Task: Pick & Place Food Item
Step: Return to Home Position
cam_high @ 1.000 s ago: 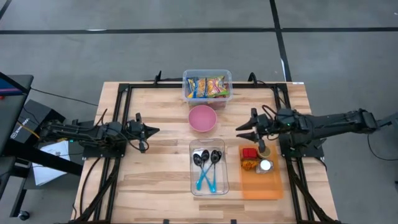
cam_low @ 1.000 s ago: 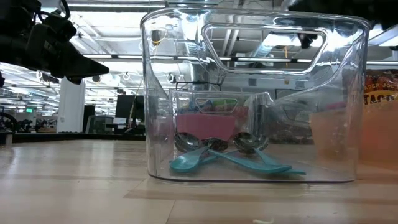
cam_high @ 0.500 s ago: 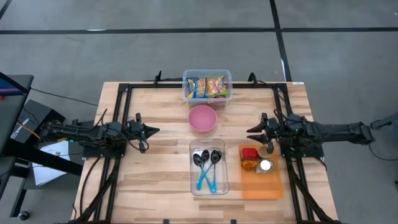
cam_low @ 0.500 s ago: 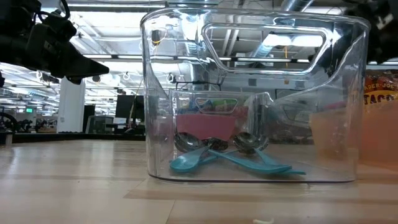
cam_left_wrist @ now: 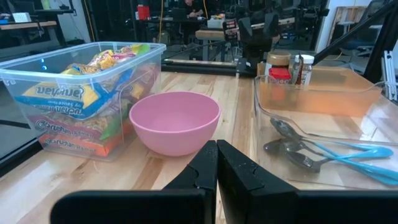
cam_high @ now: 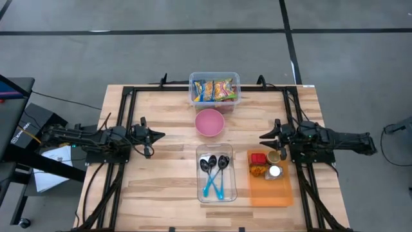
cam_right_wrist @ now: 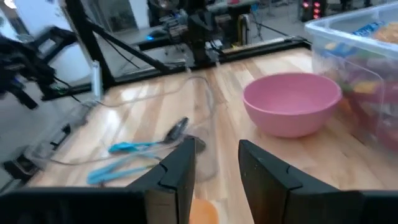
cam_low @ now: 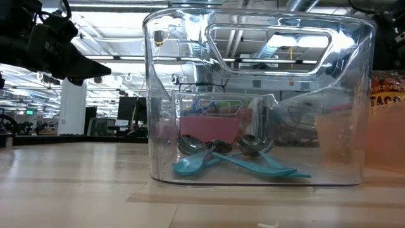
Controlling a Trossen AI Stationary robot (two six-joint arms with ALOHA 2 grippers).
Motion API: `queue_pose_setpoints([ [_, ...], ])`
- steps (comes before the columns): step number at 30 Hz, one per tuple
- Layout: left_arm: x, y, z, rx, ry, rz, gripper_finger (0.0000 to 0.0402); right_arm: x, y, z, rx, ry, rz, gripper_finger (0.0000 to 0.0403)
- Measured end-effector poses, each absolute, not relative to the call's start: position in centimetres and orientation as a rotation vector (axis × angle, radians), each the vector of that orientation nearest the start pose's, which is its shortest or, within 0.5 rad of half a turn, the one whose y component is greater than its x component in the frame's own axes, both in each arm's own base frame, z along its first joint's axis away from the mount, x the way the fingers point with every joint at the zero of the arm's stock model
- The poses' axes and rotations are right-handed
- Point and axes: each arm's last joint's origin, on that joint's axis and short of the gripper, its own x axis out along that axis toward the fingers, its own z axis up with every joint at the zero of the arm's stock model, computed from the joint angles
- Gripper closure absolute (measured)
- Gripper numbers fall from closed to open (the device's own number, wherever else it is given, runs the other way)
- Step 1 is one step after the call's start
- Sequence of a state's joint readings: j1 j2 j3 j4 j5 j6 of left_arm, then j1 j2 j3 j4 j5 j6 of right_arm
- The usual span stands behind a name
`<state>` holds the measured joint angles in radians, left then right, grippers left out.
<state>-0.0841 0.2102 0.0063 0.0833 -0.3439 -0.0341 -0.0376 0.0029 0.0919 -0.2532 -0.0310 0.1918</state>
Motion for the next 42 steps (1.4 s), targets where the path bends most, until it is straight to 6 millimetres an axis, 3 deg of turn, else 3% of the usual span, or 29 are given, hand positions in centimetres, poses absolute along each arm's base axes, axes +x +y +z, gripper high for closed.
queue_pose_setpoints([
  [8,10.88,0.06,15.63,-0.008,0.114,0.261,0.0399,9.01,-0.3,17.0,0.14,0.162,-0.027,0.0287],
  [42,10.88,0.06,15.63,-0.008,0.114,0.261,0.0399,9.03,-0.3,16.94,0.198,0.166,-0.032,0.0287],
])
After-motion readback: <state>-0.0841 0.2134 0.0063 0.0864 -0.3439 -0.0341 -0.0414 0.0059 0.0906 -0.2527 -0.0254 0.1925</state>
